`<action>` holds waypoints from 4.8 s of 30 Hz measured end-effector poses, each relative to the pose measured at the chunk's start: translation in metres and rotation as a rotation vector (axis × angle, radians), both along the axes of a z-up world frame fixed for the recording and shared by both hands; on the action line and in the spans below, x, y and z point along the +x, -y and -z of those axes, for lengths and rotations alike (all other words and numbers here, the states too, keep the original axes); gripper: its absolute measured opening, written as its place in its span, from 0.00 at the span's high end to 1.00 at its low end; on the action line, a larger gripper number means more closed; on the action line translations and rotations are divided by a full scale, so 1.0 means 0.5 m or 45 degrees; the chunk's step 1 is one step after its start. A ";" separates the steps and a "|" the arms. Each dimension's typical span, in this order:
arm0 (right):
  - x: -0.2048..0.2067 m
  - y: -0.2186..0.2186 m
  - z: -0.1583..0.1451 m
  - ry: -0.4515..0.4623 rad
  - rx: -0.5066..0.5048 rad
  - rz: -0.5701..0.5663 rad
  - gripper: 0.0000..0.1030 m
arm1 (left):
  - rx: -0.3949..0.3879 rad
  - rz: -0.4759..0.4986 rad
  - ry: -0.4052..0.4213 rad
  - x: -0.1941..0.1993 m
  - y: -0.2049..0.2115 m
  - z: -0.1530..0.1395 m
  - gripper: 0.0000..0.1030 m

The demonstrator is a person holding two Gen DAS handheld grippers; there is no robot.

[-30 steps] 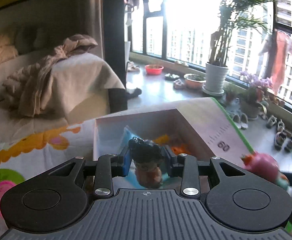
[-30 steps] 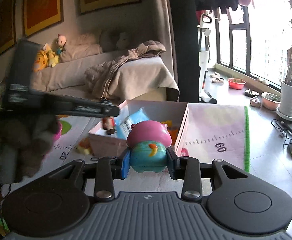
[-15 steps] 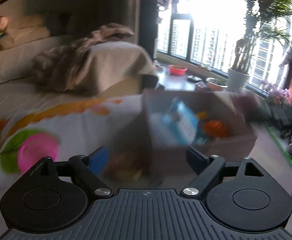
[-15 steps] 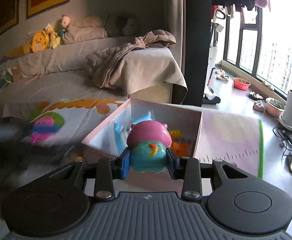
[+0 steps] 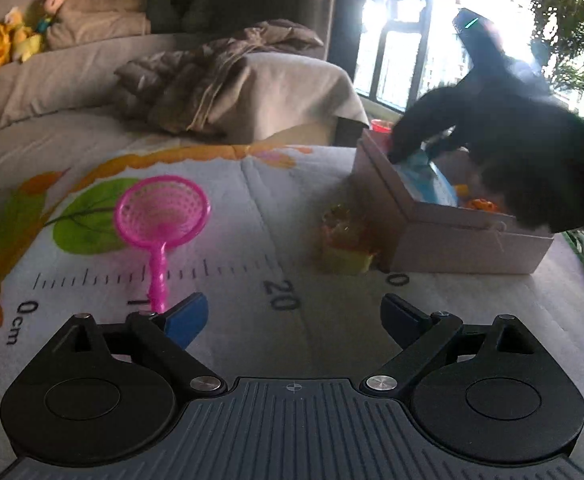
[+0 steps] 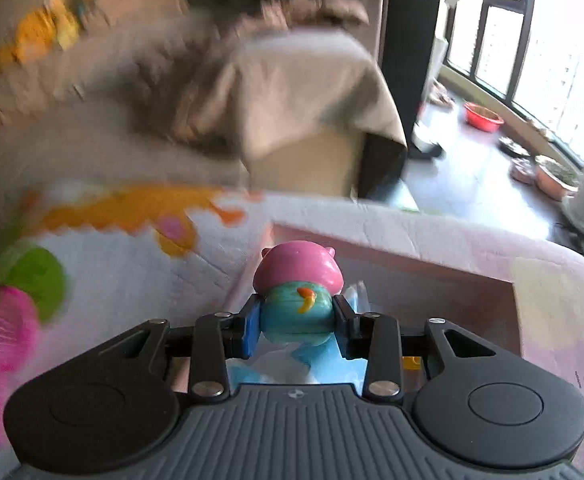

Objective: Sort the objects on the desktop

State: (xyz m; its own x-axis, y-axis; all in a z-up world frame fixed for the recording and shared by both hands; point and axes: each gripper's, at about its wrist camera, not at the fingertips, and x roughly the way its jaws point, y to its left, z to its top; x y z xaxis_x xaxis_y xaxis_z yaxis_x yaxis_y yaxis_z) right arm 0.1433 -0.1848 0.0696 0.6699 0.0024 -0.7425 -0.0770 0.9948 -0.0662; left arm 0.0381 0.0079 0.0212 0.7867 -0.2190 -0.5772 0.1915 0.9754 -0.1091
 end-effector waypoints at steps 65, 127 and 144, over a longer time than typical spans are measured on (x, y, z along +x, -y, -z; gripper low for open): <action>-0.341 -0.169 0.021 -0.160 -0.122 -0.341 0.52 | -0.057 -0.198 -0.060 -0.009 -0.098 0.043 0.02; -0.417 -0.013 0.119 0.124 0.171 -0.122 0.00 | 0.096 -0.149 -0.054 0.086 -0.096 0.031 0.85; -0.437 -0.031 0.106 0.206 0.120 -0.189 0.00 | 0.090 0.111 -0.073 -0.072 -0.029 0.040 0.58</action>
State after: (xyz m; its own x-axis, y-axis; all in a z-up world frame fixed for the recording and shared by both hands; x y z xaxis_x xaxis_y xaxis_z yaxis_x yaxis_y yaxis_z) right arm -0.0752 -0.1692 0.0167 0.7672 0.1741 -0.6174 -0.2187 0.9758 0.0034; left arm 0.0021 0.0223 0.0011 0.7315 -0.2423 -0.6373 0.2716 0.9609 -0.0537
